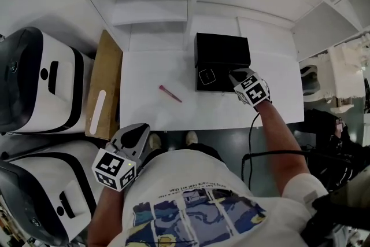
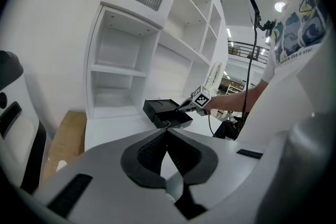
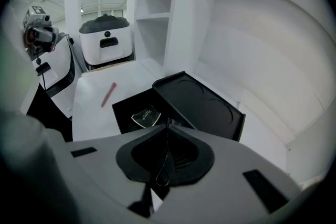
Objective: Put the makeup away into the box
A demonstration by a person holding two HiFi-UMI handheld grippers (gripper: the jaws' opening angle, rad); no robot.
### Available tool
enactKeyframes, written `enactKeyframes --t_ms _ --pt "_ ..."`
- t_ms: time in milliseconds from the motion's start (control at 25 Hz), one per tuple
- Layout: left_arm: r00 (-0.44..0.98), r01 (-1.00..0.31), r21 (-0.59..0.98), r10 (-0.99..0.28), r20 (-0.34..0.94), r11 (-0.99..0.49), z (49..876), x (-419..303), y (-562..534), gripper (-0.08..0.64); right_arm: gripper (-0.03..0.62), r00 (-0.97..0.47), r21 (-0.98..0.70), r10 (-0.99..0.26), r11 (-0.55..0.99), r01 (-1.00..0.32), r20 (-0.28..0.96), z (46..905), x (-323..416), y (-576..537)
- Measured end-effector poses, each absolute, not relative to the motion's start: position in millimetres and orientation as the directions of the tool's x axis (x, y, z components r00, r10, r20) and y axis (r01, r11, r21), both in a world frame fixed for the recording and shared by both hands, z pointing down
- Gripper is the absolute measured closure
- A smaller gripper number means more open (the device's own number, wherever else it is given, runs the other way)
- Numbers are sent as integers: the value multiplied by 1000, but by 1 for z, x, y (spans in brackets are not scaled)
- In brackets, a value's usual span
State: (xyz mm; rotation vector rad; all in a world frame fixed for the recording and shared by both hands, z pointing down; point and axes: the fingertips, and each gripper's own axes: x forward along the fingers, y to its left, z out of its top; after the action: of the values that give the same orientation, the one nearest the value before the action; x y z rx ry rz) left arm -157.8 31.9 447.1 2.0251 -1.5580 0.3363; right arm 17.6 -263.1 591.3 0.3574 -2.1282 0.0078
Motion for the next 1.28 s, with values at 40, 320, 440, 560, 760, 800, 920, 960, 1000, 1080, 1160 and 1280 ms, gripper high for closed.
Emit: enactKeyframes --t_ms 40,320,440,560,760,800,920,960,1000,1080,1160,1280 --pt "291 -947 275 -807 514 -166 447 -159 32 546 558 -510 123 -243 958 -258 825 596 16 -264" --pt "270 -952 272 -809 522 -142 448 -158 31 546 558 -493 77 -195 965 -249 848 624 7 -264" --pt "263 -953 273 -809 527 -132 450 -158 30 546 558 -487 56 -175 967 -248 856 635 5 -265" --pt "257 -954 273 -806 533 -124 451 -158 29 546 558 -482 39 -156 969 -244 862 644 3 -265" --pt "249 -956 270 -805 538 -115 451 -157 25 546 558 -476 36 -148 971 -236 867 652 2 -265" --pt "249 -956 271 -805 539 -114 451 -157 24 546 558 -476 35 -147 971 -236 867 653 1 -265" --pt "250 -956 270 -803 541 -116 452 -155 20 546 558 -478 31 -142 972 -231 867 655 0 -265" --pt "251 -956 269 -803 541 -117 452 -155 19 546 558 -479 31 -140 973 -228 867 656 -1 -265" --pt "251 -956 269 -803 540 -118 452 -154 18 546 558 -479 30 -138 974 -226 867 656 -1 -264" --pt "251 -956 268 -805 538 -119 451 -153 15 546 558 -479 30 -136 975 -222 867 658 -1 -263" --pt "250 -957 266 -806 536 -119 450 -152 13 546 558 -479 31 -136 975 -220 867 659 -1 -263" --pt "247 -957 264 -807 537 -117 450 -152 14 546 558 -482 34 -136 976 -215 866 659 -3 -262"
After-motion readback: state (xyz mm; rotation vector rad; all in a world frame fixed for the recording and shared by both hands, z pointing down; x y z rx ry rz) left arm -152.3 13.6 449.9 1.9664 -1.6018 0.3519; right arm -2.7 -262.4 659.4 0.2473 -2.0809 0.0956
